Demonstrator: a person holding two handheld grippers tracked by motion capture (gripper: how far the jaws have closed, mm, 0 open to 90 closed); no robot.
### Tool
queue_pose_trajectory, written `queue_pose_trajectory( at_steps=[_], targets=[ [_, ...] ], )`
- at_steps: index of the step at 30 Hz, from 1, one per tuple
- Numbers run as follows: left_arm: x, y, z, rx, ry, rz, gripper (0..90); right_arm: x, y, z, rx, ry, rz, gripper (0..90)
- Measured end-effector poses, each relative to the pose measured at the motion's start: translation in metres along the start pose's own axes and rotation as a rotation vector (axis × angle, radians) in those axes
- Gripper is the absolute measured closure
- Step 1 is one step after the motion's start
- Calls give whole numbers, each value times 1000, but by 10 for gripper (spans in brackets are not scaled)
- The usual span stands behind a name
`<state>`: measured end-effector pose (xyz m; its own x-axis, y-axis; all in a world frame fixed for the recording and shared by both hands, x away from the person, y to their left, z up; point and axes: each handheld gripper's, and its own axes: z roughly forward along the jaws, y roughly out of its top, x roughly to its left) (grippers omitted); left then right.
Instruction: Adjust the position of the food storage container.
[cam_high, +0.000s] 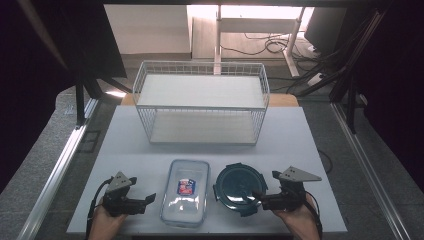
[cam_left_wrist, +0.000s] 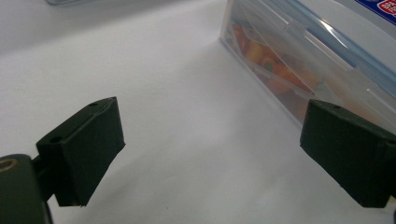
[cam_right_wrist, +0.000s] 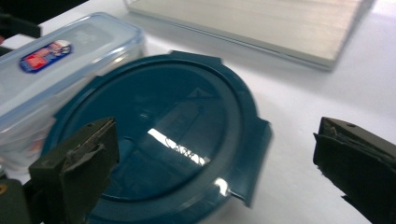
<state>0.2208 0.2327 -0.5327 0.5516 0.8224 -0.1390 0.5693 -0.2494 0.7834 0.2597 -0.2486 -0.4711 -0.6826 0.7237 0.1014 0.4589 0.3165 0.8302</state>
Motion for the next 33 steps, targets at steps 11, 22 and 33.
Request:
queue_pose_trajectory(
  at_steps=[11,22,33],
  targets=[
    [-2,1,-1,-13,3,18,60,38,24,19,95,141,-63,571],
    [-3,1,-1,-15,4,21,60,78,37,52,178,219,-181,892],
    [-3,1,-1,-15,0,27,60,105,35,77,249,210,-267,895]
  ],
)
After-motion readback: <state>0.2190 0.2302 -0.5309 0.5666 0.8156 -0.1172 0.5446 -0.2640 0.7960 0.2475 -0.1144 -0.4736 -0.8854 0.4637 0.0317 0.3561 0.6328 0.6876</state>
